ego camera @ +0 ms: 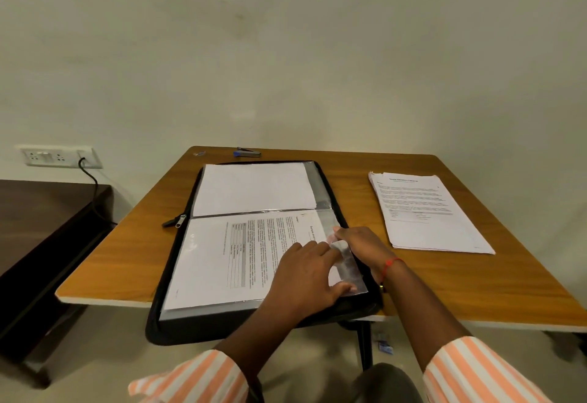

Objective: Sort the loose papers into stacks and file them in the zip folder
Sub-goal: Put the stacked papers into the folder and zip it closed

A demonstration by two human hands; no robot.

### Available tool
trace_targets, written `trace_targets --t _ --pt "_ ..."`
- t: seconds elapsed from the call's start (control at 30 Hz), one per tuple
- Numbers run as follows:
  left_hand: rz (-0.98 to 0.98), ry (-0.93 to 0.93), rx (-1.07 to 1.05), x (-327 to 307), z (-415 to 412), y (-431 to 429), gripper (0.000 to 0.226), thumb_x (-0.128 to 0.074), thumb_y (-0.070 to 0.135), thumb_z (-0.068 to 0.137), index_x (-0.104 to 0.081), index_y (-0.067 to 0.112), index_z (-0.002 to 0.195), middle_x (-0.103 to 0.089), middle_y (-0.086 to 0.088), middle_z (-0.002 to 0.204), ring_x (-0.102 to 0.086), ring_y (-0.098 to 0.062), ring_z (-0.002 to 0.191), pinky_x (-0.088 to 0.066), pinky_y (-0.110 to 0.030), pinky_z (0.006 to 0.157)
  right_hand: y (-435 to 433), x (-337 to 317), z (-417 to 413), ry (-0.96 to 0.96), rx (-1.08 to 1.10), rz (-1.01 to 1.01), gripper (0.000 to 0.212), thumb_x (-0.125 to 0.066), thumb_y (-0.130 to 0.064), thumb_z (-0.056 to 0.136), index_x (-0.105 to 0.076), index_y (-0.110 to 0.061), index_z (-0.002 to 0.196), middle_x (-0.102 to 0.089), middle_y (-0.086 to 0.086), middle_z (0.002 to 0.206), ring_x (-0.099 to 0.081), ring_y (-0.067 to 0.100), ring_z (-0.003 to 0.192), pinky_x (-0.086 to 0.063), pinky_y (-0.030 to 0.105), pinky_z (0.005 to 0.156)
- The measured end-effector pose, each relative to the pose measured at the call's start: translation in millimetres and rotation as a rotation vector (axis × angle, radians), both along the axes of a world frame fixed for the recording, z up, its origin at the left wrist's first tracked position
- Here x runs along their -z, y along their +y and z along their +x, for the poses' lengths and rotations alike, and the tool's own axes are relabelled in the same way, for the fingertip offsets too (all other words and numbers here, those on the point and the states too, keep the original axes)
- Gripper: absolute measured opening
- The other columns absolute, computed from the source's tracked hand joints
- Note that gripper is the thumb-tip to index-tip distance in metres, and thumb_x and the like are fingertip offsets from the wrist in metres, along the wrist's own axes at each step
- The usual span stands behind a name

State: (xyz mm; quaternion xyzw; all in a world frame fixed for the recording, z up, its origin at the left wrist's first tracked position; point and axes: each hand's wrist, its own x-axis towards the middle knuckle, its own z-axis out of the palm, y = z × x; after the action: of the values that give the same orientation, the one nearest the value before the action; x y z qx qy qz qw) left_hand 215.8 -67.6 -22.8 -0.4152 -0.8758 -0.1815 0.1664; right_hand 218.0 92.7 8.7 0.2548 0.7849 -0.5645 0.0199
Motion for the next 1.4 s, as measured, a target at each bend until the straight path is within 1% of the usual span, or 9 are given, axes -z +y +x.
trace_targets --t 0.3,0.47,0.57,0.7,0.83,1.07,1.23,1.3,1.4 --pt "0.222 -0.158 -0.096 -26 -13 3 0.025 -0.048 0.038 0.103 -0.070 0.026 0.102 -0.069 0.004 0.095 -0.061 -0.020 0.089 -0.047 -0.039 0.077 25 5 20 0.304 -0.106 0.293 0.050 -0.051 -0.003 0.100 -0.054 -0.032 0.140 -0.053 -0.003 0.126 -0.057 0.004 0.100 -0.052 0.017 0.072" --pt "0.161 0.172 -0.203 -59 -21 18 0.007 -0.068 0.018 0.086 -0.070 0.021 0.092 -0.061 -0.002 0.081 -0.055 -0.024 0.078 -0.034 -0.034 0.066 8 -6 1 0.410 -0.217 0.524 0.070 -0.072 -0.006 0.088 -0.048 -0.039 0.144 -0.050 -0.007 0.116 -0.060 0.012 0.096 -0.054 0.016 0.077" --pt "0.187 0.225 -0.262 -68 -11 27 0.024 -0.073 0.014 0.073 -0.069 0.017 0.096 -0.060 -0.005 0.088 -0.054 -0.024 0.083 -0.040 -0.036 0.070 -5 -31 -5 0.415 -0.137 0.545 0.024 -0.062 -0.001 0.092 -0.070 -0.021 0.101 -0.066 -0.005 0.093 -0.065 0.015 0.087 -0.051 0.020 0.073" --pt "0.317 0.216 -0.190 -58 18 18 0.028 -0.063 0.036 0.090 -0.060 0.019 0.112 -0.059 -0.003 0.108 -0.053 -0.018 0.096 -0.048 -0.033 0.080 -32 -67 -5 0.339 -0.062 0.390 0.061 -0.045 0.010 0.099 -0.051 -0.018 0.045 -0.045 0.002 0.063 -0.043 0.016 0.058 -0.038 0.020 0.061" --pt "0.237 -0.016 -0.135 -24 0 -4 0.030 -0.059 0.043 0.092 -0.057 0.027 0.117 -0.054 0.005 0.118 -0.054 -0.015 0.106 -0.047 -0.028 0.088 -14 -38 -63 0.486 0.097 0.134 0.012 -0.062 -0.021 0.097 -0.072 -0.021 0.091 -0.076 0.005 0.090 -0.074 0.017 0.072 -0.054 0.028 0.052" --pt "0.070 -0.230 -0.370 0 -120 -50 0.064 -0.046 0.062 0.097 -0.043 0.025 0.150 -0.027 0.001 0.166 -0.025 -0.021 0.152 -0.027 -0.040 0.123 -18 -36 -131 0.547 0.278 -0.178 0.022 -0.067 -0.013 0.093 -0.064 -0.014 0.114 -0.073 0.011 0.101 -0.073 0.021 0.077 -0.062 0.037 0.065" --pt "-0.090 -0.305 -0.384 15 -144 -59 0.071 -0.032 0.066 0.098 -0.025 0.030 0.159 -0.014 0.001 0.170 -0.007 -0.021 0.157 -0.011 -0.040 0.127 -34 16 -147 0.430 -0.029 0.362 0.067 -0.060 -0.020 0.099 -0.026 -0.022 0.156 -0.050 0.001 0.147 -0.053 0.023 0.130 -0.045 0.042 0.110" --pt "-0.125 -0.287 -0.391 19 -145 -57 0.072 -0.027 0.066 0.099 -0.019 0.031 0.161 -0.010 0.001 0.170 -0.003 -0.021 0.157 -0.008 -0.041 0.127 -34 41 -149 0.301 -0.208 0.805 0.052 -0.047 -0.032 0.103 -0.039 -0.017 0.151 -0.046 0.003 0.152 -0.045 0.023 0.139 -0.036 0.038 0.116" --pt "-0.165 -0.279 -0.393 20 -146 -56 0.073 -0.022 0.068 0.099 -0.013 0.031 0.162 -0.005 0.000 0.171 0.001 -0.022 0.157 -0.005 -0.042 0.128 -33 49 -151 0.310 -0.248 0.980 0.045 -0.042 -0.036 0.103 -0.053 -0.013 0.140 -0.055 0.008 0.143 -0.048 0.025 0.133 -0.037 0.039 0.113"
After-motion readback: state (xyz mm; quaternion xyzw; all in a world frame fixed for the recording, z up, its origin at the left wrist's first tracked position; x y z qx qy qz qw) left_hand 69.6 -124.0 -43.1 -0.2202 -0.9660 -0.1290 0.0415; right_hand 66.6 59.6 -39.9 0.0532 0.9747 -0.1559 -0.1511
